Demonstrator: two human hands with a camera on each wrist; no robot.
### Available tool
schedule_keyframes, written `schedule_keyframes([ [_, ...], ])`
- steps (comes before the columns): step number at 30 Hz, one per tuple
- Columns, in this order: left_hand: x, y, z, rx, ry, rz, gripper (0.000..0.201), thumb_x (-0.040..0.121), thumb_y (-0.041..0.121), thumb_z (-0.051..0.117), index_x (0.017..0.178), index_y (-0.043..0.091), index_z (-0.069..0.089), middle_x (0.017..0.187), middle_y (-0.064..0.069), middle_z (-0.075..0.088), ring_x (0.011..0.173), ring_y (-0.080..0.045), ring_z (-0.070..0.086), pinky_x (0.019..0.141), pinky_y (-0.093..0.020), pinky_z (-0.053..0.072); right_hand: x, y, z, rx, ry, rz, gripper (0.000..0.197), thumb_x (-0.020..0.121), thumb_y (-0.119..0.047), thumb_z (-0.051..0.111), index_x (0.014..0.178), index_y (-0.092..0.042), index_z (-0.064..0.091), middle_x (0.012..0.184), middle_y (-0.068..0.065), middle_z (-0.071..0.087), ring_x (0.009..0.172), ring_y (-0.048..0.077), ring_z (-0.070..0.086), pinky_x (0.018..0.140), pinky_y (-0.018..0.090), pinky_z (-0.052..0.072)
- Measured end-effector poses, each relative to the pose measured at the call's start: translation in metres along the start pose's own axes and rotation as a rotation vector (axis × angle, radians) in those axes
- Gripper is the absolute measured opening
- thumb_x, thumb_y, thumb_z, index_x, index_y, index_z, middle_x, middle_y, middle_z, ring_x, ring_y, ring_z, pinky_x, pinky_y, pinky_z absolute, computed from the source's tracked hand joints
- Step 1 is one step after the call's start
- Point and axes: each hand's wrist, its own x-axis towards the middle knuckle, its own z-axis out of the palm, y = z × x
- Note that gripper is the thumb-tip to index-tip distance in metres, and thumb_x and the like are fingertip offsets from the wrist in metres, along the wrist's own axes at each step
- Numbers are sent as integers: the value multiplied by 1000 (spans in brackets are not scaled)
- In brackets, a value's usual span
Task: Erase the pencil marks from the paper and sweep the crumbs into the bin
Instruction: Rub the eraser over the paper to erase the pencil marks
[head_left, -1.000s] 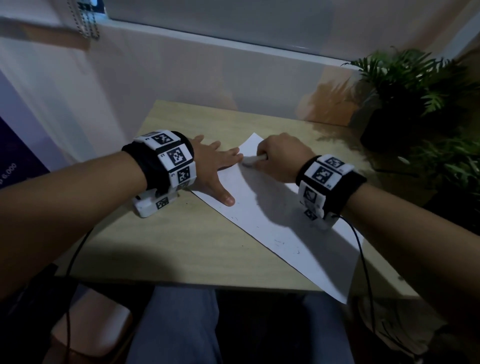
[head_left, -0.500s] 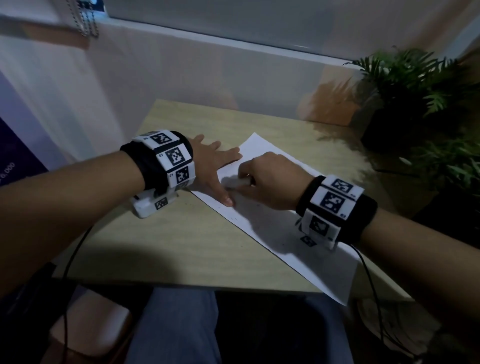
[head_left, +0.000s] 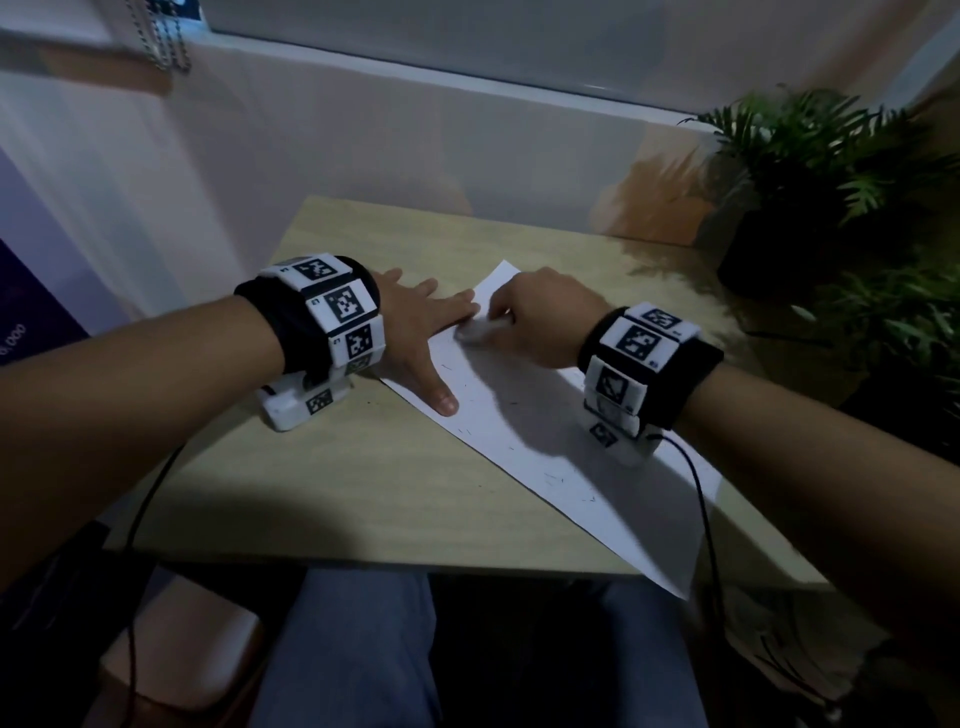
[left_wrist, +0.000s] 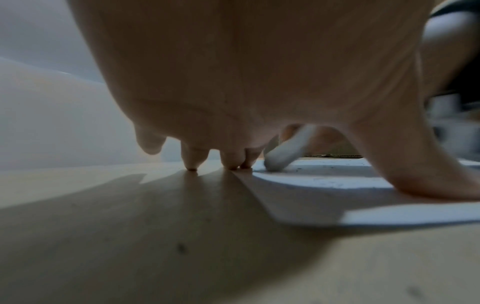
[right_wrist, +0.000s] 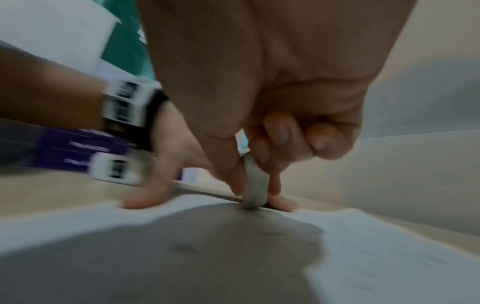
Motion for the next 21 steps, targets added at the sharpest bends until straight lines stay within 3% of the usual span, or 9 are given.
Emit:
schedule_keyframes([
  [2, -1, 0, 0, -8, -6, -1, 161, 21, 112, 38, 158, 43, -10, 166, 21, -13, 156, -19, -11, 124, -54, -10, 1, 1, 3, -79, 68, 49, 50, 91, -63, 52, 96, -16, 68, 91, 4, 59, 81, 26, 56, 61, 29, 35],
  [6, -1, 2, 0, -46, 8, 9, 153, 29, 106, 51, 158, 46, -5, 167, 21, -12, 156, -18, -12, 123, -52, -14, -24, -22, 12, 41, 46, -169, 24, 94, -50, 51, 90, -27, 58, 74, -6, 49, 76, 22, 53, 67, 30, 35],
  [8, 0, 2, 1, -39, -7, -7, 159, 24, 110, 45, 158, 43, -8, 165, 22, -17, 155, -16, -14, 123, -51, -13, -22, -15, 10, 34, -58, -177, 47, 83, -66, 48, 97, -25, 67, 79, -7, 55, 77, 19, 53, 70, 30, 40],
  [10, -1, 1, 0, -24, -19, -22, 161, 23, 112, 38, 158, 42, -12, 165, 23, -19, 155, -16, -13, 124, -51, -11, -9, 4, 8, -18, -25, -71, 61, 80, -76, 41, 91, -22, 69, 82, -4, 62, 80, 22, 58, 72, 34, 48],
  [12, -1, 1, 0, -16, -19, -33, 152, 34, 111, 40, 159, 41, -12, 164, 24, -20, 156, -17, -13, 125, -49, -9, -4, 15, 10, -54, 48, 13, 60, 88, -71, 44, 81, -16, 67, 80, 4, 65, 77, 27, 60, 68, 36, 51],
  [14, -5, 2, -3, -17, -24, -46, 133, 56, 103, 47, 158, 43, -13, 163, 25, -21, 155, -15, -15, 125, -47, -8, -9, 7, 13, -48, 40, -37, 55, 94, -64, 45, 76, -14, 62, 74, 4, 61, 73, 25, 58, 62, 33, 44],
  [17, -11, 5, -9, -47, -40, -69, 115, 75, 85, 58, 156, 48, -15, 151, 29, -22, 147, -4, -18, 124, -45, -9, -12, -9, 8, 62, -68, -143, 43, 91, -58, 53, 89, -17, 67, 79, -3, 57, 77, 21, 53, 69, 31, 41],
  [19, -9, 3, -9, -39, -35, -70, 124, 63, 96, 55, 154, 52, -18, 161, 20, -17, 152, -12, -16, 124, -50, -9, 3, -4, 2, 42, -27, -102, 43, 82, -61, 53, 88, -21, 68, 88, 3, 63, 80, 24, 56, 69, 31, 41],
  [21, -8, 3, -8, -23, -32, -141, 137, 48, 104, 50, 150, 53, -25, 169, 4, -10, 155, -27, -14, 123, -55, -6, 18, 2, -2, -5, 37, 48, 39, 84, -53, 58, 84, -15, 66, 91, 10, 65, 79, 29, 59, 65, 30, 41],
])
